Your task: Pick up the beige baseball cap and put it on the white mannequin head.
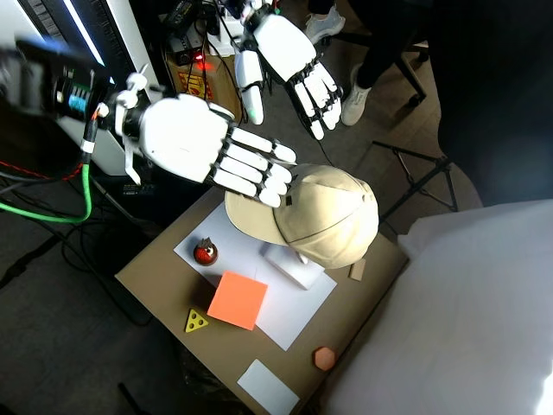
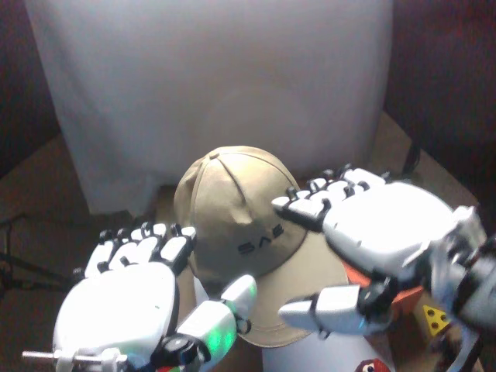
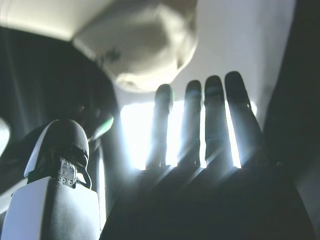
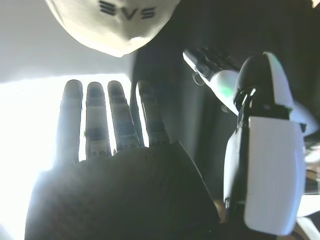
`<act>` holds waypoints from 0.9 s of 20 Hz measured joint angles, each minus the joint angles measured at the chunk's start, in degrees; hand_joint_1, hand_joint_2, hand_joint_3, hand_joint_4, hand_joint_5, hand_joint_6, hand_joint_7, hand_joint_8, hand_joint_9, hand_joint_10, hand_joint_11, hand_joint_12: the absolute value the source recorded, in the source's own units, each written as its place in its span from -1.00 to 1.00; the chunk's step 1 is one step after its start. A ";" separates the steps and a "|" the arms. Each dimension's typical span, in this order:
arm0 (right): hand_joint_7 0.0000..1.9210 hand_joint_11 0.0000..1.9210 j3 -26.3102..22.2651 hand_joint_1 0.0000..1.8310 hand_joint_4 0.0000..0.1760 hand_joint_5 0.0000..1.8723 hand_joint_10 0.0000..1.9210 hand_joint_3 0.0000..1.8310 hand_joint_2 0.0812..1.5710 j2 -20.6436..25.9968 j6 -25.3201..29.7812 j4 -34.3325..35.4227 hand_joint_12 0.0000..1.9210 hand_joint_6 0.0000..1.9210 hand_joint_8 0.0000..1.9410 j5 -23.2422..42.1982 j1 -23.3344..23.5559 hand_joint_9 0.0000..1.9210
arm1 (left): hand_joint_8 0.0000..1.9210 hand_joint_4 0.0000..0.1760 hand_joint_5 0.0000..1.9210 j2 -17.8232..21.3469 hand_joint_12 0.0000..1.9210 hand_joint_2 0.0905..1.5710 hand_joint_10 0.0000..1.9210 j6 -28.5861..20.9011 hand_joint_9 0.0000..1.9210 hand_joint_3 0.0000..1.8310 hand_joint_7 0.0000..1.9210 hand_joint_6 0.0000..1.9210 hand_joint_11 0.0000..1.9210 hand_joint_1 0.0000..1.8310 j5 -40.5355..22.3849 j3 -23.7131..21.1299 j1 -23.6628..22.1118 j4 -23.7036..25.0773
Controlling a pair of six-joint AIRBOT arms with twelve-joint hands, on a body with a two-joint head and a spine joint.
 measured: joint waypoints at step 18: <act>0.64 1.00 -3.91 -0.01 1.00 0.47 1.00 -0.99 0.68 6.84 -5.81 13.81 1.00 1.00 1.00 -3.28 2.16 0.89 | 1.00 -1.00 0.24 6.23 1.00 0.45 1.00 11.82 0.43 -0.99 0.38 1.00 0.51 0.00 2.34 -7.17 -9.73 -3.93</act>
